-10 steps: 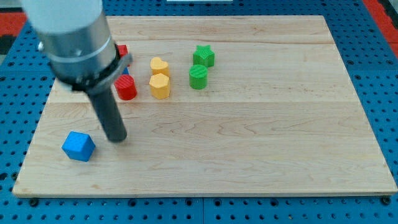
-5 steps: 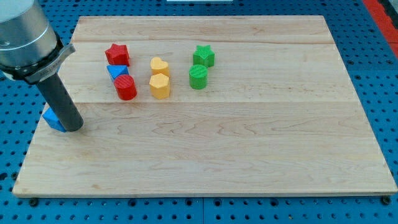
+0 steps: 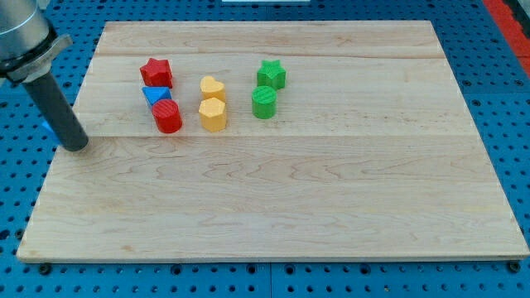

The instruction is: Slide the blue cube to the blue triangle

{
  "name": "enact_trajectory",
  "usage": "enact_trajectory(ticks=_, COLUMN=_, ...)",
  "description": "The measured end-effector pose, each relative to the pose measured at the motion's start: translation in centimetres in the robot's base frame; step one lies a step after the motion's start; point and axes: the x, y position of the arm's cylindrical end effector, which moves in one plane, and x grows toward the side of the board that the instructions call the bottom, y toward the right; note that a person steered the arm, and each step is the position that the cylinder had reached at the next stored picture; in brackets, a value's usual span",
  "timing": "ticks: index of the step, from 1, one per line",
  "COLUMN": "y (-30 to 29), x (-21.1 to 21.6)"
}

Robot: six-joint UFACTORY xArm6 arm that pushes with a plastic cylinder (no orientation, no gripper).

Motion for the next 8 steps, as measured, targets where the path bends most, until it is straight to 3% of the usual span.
enact_trajectory(ticks=1, y=-1.6, x=3.5)
enact_trajectory(ticks=3, y=-4.6, x=-3.1)
enact_trajectory(ticks=4, y=-3.0, x=-3.8)
enact_trajectory(ticks=6, y=-0.7, x=-10.4)
enact_trajectory(ticks=8, y=3.8, x=-10.6)
